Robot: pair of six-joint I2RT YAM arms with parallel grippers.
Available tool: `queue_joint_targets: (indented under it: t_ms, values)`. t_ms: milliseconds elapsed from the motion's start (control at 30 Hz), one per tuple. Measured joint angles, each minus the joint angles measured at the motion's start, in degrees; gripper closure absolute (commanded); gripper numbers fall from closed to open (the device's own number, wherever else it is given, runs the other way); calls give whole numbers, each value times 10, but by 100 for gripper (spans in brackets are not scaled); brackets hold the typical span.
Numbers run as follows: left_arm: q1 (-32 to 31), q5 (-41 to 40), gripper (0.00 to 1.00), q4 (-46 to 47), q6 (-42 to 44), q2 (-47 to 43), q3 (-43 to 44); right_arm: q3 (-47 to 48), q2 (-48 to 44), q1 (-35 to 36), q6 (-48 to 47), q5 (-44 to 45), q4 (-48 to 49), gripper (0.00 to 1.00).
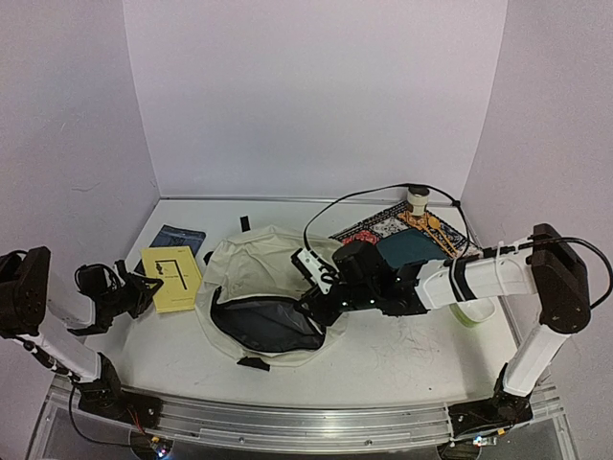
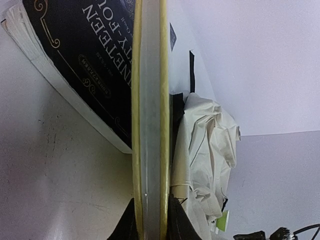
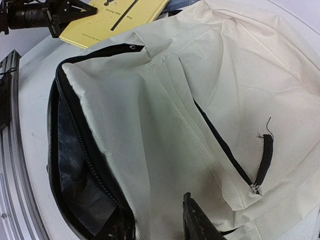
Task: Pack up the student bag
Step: Pick up the book at the center of the board.
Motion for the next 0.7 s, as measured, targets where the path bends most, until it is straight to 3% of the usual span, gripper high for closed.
queue_joint_targets:
  t_ms: [133,700]
  values:
    - [0,-4,100,-17,-20,-33,-5,0,-9,0,0,0,-13,61]
    - [0,-30,100,-150,-79,-207,5,-2,-85,0,36,-28,-29,36]
